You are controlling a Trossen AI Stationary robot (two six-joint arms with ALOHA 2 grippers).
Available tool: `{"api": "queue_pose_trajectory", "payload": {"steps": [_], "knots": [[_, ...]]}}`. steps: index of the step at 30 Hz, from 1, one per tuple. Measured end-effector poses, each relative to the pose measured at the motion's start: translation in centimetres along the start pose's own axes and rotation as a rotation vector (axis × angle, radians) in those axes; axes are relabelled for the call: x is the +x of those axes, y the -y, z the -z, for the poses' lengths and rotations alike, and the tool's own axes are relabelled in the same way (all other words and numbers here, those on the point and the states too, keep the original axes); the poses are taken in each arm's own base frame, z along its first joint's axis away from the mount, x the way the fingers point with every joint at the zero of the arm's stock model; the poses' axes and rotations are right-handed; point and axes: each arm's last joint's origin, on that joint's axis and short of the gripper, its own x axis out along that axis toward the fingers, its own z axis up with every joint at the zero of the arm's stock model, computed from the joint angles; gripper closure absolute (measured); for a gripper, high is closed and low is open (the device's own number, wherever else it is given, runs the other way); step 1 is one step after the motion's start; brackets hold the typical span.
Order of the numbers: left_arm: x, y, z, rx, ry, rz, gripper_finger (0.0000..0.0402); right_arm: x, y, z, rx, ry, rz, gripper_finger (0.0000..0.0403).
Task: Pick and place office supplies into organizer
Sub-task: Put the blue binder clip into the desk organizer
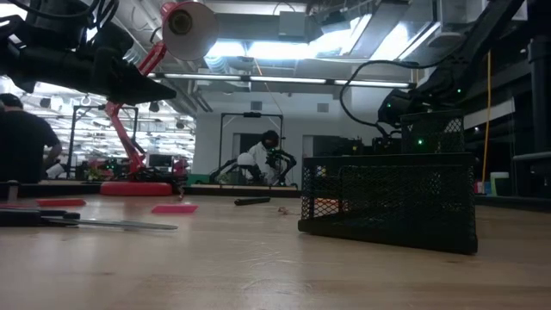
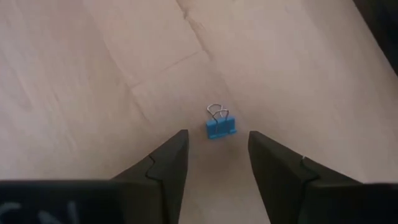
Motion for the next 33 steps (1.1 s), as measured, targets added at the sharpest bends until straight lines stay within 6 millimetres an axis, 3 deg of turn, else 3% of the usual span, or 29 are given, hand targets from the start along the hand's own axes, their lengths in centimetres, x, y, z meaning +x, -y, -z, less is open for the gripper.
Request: {"api": "queue_pose_trajectory", "payload": {"steps": [6,25,33], "knots": [[0.0,0.0,0.0,0.000,0.000,0.000,0.0398,0.0,-0.1,0.1,-0.043,-0.007,-0.012,0.0253],[0.0,0.0,0.0,0.000,0.000,-0.001,0.0398,0.0,0.0,-0.1,-0.119,0.020,-0.025,0.0250],[0.0,0.0,0.0,0.000,0.001,-0.001,0.0398,1.3,-0.1,-0.1,-0.119,0.037,-0.092,0.0250]]}}
